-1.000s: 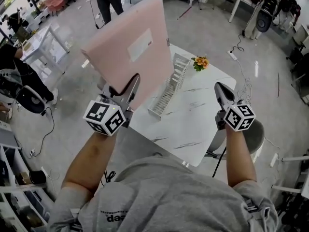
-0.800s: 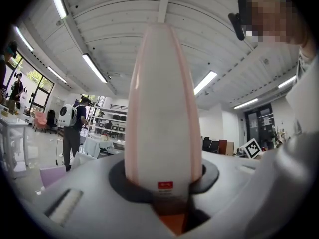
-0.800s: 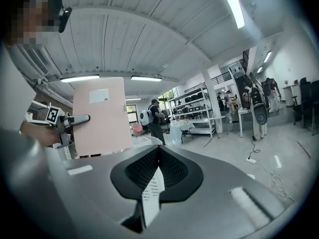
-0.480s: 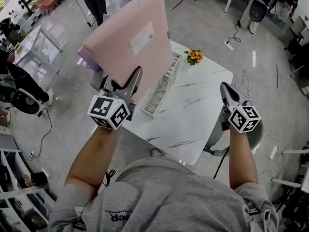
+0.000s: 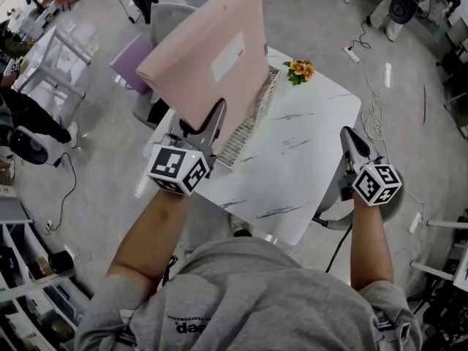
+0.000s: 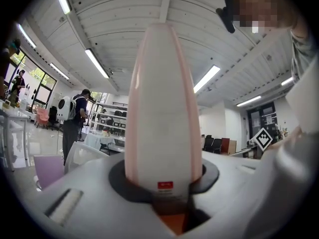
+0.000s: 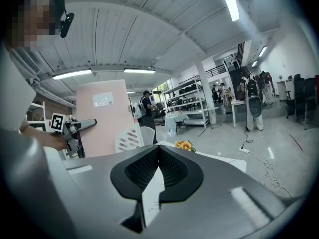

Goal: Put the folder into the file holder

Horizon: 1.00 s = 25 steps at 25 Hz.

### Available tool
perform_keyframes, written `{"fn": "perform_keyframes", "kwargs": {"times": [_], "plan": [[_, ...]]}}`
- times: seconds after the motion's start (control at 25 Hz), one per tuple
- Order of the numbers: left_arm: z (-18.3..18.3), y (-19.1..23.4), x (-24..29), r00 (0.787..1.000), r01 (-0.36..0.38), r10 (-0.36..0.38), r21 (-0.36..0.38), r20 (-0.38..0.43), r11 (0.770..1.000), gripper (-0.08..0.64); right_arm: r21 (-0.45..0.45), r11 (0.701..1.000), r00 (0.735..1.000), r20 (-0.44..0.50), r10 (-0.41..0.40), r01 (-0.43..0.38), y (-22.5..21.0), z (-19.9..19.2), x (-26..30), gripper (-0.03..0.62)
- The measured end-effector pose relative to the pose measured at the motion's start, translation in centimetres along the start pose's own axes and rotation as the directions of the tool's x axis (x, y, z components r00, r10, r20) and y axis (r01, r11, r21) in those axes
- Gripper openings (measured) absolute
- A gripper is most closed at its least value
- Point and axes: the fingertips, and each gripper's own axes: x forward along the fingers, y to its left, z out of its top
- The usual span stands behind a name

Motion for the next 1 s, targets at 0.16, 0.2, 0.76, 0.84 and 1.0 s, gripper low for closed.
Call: {"fn": "perform_keyframes", "kwargs": {"times": [0.16, 0.2, 0.76, 0.84, 1.0], "plan": [[-1.3, -0.3, 0.0, 1.000, 0.009, -0.009, 0.021, 0.016, 1.000, 0.187, 0.010, 1.000, 1.000, -0.022, -0.011, 0.011, -0.8, -1.3, 0.2, 0.005], [-1.7, -0.5, 0.0, 1.000, 0.011, -0.012, 0.025, 0.021, 1.000, 0.187, 0.012, 1.000, 1.000, -0.028, -0.014, 0.014, -0.9, -1.6, 0.2, 0.005], [-8.2, -1.0, -0.2, 1.000, 0.023, -0.023, 0.038, 0.001, 0.999, 0.204, 0.029, 0.999, 0.996, -0.086, -0.040, 0.042, -2.5, -4.9, -0.7, 0.005], [-9.5, -1.0, -0.1, 1.000, 0.027, -0.027, 0.041, -0.017, 0.999, 0.211, 0.028, 0.999, 0.995, -0.088, -0.040, 0.043, -2.6, -5.1, -0.5, 0.005], [-11.8, -1.1, -0.1, 0.998, 0.037, -0.034, 0.056, -0.050, 0.998, 0.216, 0.028, 0.999, 0.995, -0.088, -0.038, 0.041, -2.7, -5.5, -0.4, 0.005]]}}
